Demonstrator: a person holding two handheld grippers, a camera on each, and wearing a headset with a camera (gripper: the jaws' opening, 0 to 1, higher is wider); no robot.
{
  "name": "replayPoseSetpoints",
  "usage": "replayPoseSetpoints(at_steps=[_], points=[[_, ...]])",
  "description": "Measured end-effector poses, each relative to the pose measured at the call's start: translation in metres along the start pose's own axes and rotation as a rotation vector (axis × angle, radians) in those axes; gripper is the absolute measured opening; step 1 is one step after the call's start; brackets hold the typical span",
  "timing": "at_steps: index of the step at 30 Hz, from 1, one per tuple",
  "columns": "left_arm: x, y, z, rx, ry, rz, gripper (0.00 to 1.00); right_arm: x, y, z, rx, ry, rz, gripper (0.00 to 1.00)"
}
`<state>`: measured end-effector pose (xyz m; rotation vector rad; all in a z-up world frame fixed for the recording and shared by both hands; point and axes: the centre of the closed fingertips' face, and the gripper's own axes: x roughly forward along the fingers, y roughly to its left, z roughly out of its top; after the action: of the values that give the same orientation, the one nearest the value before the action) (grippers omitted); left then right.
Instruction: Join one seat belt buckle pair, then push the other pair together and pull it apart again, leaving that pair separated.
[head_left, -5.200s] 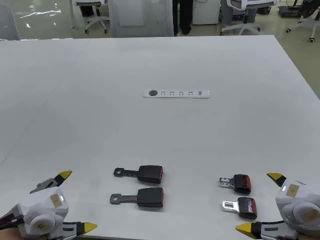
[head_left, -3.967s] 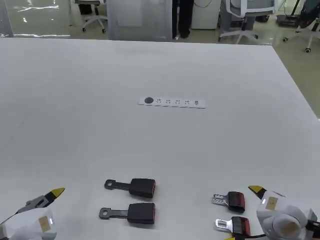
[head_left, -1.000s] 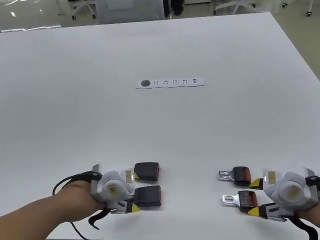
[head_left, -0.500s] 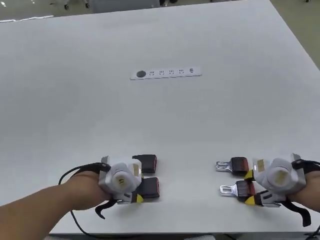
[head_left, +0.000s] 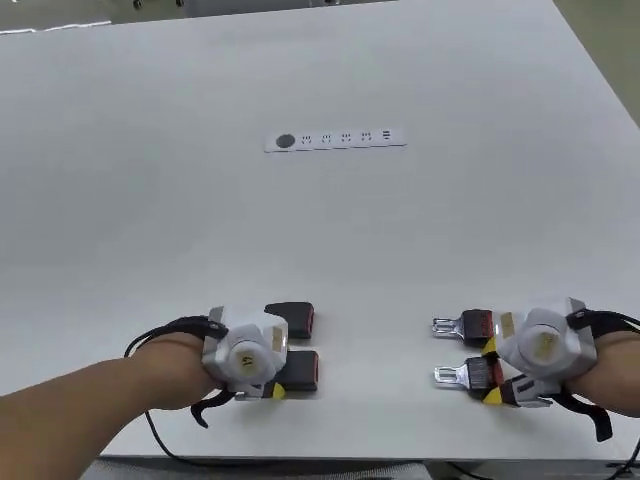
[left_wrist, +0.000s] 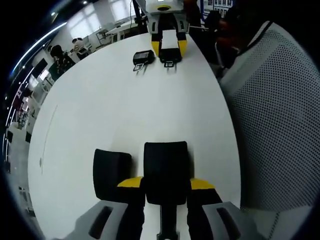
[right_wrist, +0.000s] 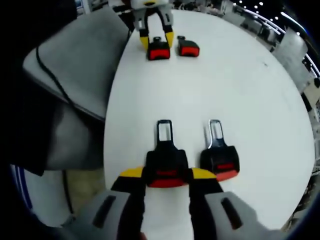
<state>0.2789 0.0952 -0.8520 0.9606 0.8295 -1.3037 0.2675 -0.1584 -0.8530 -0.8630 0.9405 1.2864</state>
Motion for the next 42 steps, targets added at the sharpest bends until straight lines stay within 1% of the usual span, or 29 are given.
replayPoseSetpoints(at_steps=[2,4,8,13,15,16,20,23,24,27,31,37,42], points=[[0.000,0.000,0.000,-0.004,0.000,-0.004,0.32,0.000,-0.001,-0.001,0.006,0.000,0.008,0.33],[0.001,0.000,0.000,-0.005,0.001,-0.006,0.33,0.000,-0.002,0.000,0.023,-0.002,0.004,0.33],[0.002,0.001,-0.001,-0.017,0.006,-0.003,0.32,0.004,-0.004,0.009,0.035,-0.008,-0.007,0.33],[0.002,0.002,-0.002,-0.020,0.007,-0.004,0.33,0.012,-0.006,0.030,0.031,-0.037,-0.011,0.33],[0.001,0.002,-0.002,-0.020,0.009,-0.005,0.33,0.016,-0.006,0.040,0.044,-0.068,-0.010,0.33],[0.001,0.002,-0.001,-0.023,0.010,-0.006,0.33,0.017,-0.007,0.043,0.043,-0.076,-0.017,0.33],[0.001,0.003,-0.001,-0.038,0.017,-0.008,0.33,0.023,-0.005,0.059,0.041,-0.107,-0.028,0.33],[0.001,0.002,-0.001,-0.033,0.027,-0.010,0.33,0.027,-0.004,0.068,0.038,-0.124,-0.033,0.33],[0.001,0.002,-0.001,-0.033,0.028,-0.010,0.33,0.029,-0.003,0.074,0.038,-0.135,-0.037,0.33],[0.001,0.002,-0.001,-0.036,0.034,-0.010,0.33,0.034,-0.001,0.085,0.047,-0.158,-0.043,0.33],[0.001,0.002,-0.001,-0.035,0.038,-0.008,0.33,0.039,0.001,0.099,0.038,-0.169,-0.047,0.33],[0.001,0.002,-0.001,-0.038,0.046,-0.006,0.33,0.048,0.001,0.121,0.034,-0.187,-0.054,0.33],[0.001,0.002,-0.002,-0.031,0.046,-0.009,0.33,0.055,0.007,0.138,0.006,-0.191,-0.041,0.33]])
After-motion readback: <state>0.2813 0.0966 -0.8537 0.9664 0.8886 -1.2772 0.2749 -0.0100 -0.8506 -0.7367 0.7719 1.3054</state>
